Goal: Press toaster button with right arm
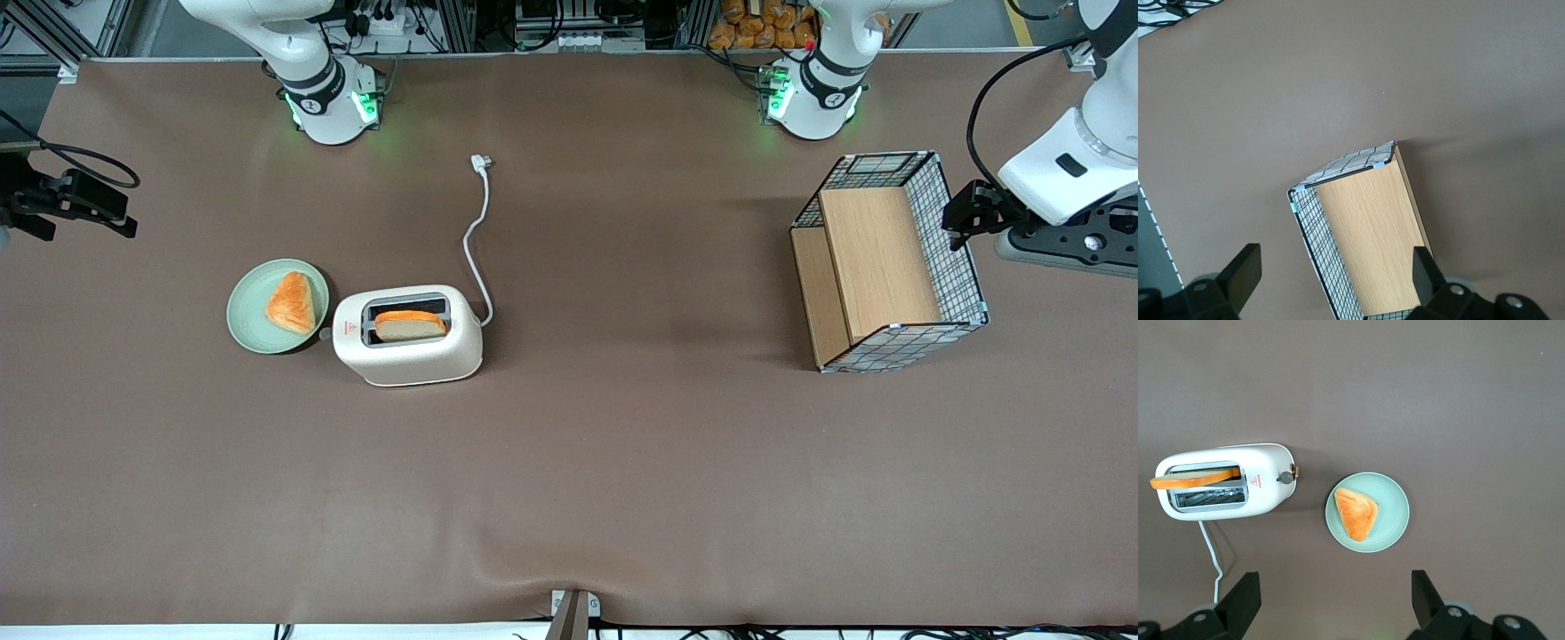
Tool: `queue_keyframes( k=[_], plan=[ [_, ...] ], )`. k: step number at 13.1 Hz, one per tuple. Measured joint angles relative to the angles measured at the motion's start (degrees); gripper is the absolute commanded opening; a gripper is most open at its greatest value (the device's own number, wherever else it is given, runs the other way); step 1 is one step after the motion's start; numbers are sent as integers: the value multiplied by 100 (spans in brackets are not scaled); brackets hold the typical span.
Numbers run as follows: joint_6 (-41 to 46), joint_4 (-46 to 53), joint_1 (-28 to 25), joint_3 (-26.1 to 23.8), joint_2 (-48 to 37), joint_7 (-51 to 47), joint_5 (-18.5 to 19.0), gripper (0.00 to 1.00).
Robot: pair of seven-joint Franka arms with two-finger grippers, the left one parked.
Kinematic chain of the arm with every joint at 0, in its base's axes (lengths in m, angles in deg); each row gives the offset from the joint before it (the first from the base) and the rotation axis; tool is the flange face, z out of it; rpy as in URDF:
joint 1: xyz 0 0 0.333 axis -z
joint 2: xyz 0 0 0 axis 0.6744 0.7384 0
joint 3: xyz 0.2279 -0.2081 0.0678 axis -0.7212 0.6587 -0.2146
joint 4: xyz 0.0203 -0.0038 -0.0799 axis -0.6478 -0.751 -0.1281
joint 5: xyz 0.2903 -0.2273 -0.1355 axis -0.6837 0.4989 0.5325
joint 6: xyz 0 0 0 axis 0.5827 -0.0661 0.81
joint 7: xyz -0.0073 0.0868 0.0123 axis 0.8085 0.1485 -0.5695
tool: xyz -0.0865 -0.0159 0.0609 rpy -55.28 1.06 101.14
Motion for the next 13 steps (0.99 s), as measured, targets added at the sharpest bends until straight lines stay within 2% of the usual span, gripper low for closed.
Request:
queue_keyframes(
  k=[13],
  plan=[
    [-8,-6,43,42,35,35,-18,100]
  ],
)
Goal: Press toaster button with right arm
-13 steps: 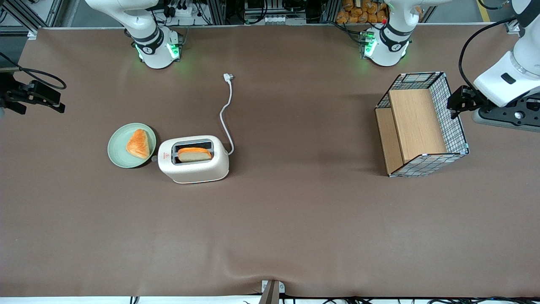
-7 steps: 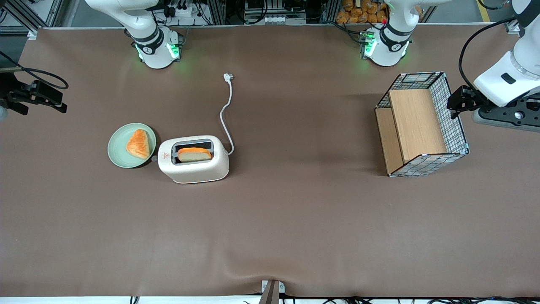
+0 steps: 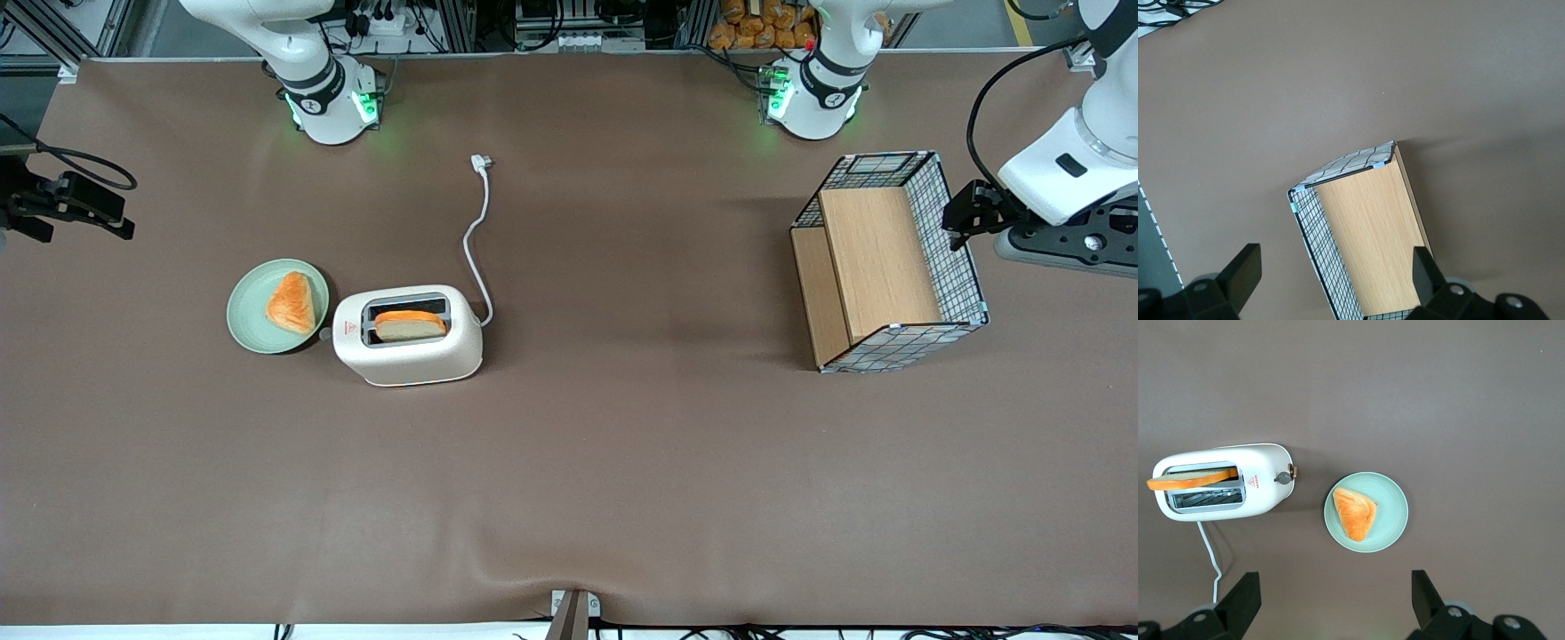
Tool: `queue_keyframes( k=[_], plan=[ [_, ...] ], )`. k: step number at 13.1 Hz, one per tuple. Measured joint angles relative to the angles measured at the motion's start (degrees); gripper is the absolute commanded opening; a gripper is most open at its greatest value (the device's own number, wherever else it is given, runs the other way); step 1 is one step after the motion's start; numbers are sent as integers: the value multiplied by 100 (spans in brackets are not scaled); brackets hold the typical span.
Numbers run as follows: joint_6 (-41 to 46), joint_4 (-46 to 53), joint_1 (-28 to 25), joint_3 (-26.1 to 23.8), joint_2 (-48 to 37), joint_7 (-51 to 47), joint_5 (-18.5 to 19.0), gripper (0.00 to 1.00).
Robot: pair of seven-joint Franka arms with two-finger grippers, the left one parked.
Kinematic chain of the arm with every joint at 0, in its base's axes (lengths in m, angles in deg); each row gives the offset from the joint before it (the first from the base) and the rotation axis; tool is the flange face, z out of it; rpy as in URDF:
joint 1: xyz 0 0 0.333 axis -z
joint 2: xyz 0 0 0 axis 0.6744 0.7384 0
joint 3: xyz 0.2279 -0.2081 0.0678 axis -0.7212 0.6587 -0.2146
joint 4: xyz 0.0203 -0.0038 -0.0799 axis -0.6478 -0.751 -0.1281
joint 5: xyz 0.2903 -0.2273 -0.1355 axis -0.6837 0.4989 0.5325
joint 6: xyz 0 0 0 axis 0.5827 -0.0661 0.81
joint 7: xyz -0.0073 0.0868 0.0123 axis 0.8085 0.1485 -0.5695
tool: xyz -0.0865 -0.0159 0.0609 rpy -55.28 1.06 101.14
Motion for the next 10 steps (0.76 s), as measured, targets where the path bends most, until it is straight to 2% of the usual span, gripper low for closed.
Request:
queue_keyframes(
  k=[10],
  plan=[
    [-6,2,188,11,42,7,1,100]
  ],
)
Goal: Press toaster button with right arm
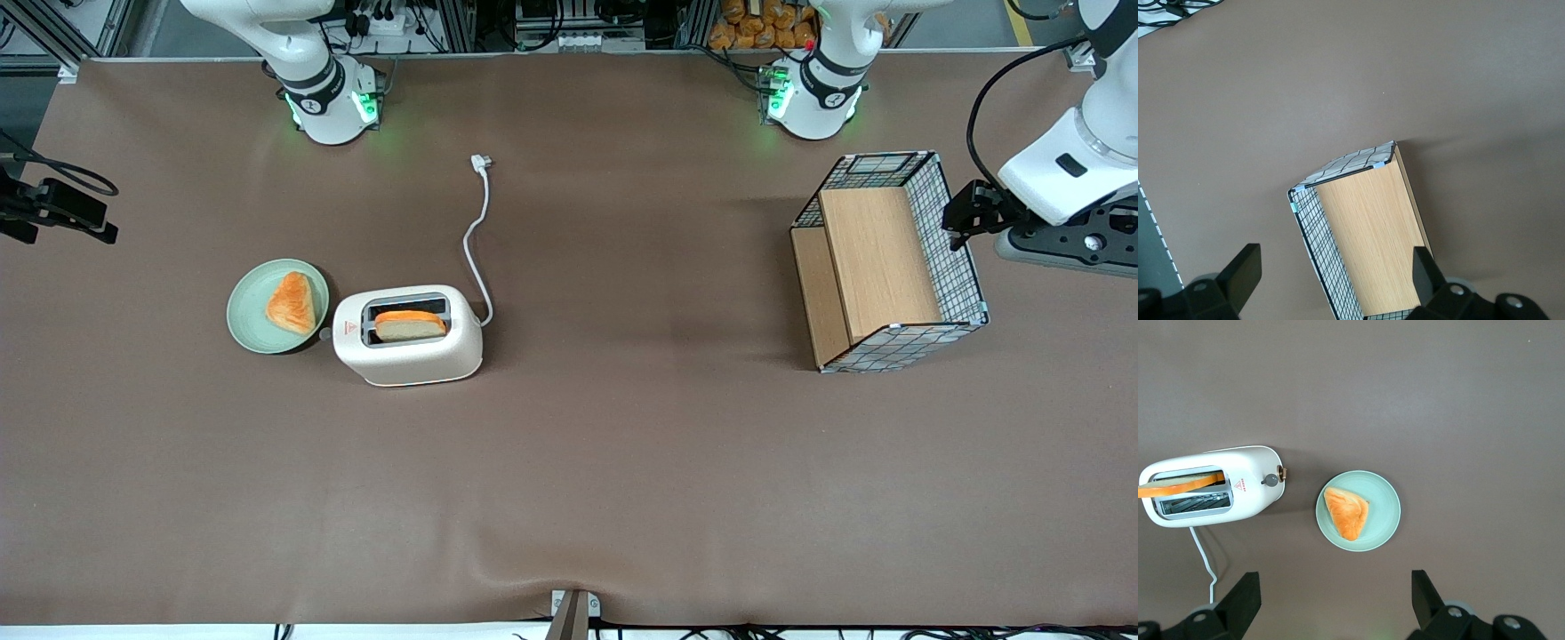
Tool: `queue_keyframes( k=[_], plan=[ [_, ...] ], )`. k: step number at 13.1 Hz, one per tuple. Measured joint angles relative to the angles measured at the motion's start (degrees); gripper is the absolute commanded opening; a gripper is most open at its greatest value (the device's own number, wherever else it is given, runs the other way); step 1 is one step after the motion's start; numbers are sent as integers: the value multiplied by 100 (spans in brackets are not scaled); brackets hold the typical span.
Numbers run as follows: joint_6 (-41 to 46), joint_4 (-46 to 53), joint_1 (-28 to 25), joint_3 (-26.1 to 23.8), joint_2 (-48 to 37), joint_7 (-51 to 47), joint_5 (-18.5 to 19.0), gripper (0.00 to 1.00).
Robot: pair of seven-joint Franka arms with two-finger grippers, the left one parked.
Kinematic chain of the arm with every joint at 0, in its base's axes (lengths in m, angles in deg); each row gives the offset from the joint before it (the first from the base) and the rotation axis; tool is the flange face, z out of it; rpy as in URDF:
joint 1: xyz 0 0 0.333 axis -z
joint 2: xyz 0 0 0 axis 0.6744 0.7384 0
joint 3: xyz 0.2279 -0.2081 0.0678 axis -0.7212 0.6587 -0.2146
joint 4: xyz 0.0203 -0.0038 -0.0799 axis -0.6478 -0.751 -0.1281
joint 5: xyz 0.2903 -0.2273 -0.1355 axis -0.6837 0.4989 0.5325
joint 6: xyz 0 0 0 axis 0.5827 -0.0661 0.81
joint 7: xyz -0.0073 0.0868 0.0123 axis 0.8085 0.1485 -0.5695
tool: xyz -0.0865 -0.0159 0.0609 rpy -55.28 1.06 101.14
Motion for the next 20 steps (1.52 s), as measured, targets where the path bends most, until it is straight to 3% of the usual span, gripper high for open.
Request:
queue_keyframes(
  k=[20],
  plan=[
    [384,-8,10,-14,72,6,4,100]
  ],
)
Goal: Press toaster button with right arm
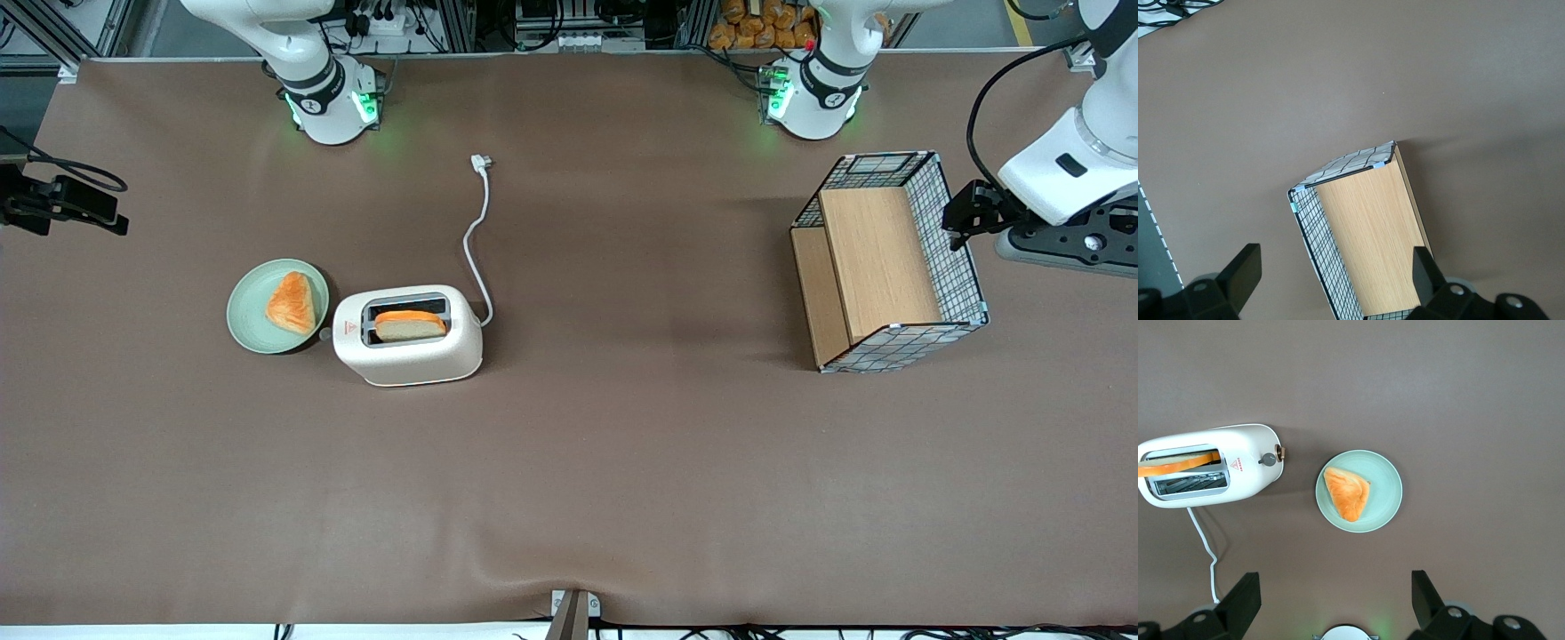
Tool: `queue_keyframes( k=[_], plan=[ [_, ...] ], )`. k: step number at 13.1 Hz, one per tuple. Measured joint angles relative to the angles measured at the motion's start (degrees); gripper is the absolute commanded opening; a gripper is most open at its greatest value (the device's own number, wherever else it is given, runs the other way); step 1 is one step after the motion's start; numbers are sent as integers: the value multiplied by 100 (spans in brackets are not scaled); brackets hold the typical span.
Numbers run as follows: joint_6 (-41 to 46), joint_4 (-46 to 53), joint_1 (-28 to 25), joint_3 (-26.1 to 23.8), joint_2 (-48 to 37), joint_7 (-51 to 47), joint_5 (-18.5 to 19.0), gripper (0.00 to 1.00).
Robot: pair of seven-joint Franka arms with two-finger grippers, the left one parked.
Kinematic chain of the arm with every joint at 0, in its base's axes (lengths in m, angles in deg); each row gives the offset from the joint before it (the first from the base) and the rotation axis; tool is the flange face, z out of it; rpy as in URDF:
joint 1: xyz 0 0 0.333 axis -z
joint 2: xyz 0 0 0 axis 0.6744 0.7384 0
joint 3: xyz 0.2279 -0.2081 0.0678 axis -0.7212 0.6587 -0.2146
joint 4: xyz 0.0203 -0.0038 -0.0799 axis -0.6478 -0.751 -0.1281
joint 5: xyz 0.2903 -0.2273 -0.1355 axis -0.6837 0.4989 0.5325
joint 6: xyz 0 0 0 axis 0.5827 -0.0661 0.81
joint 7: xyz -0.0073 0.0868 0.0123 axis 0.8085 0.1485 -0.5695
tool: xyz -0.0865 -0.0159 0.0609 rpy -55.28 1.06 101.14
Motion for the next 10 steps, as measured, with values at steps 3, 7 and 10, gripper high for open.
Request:
queue_keyframes(
  k=[3,7,10],
  plan=[
    [112,-2,0,-3,18,2,0,100],
    [139,-57,-1,-8,24,7,0,100],
    [139,-92,-1,-9,25,12,0,100]
  ],
)
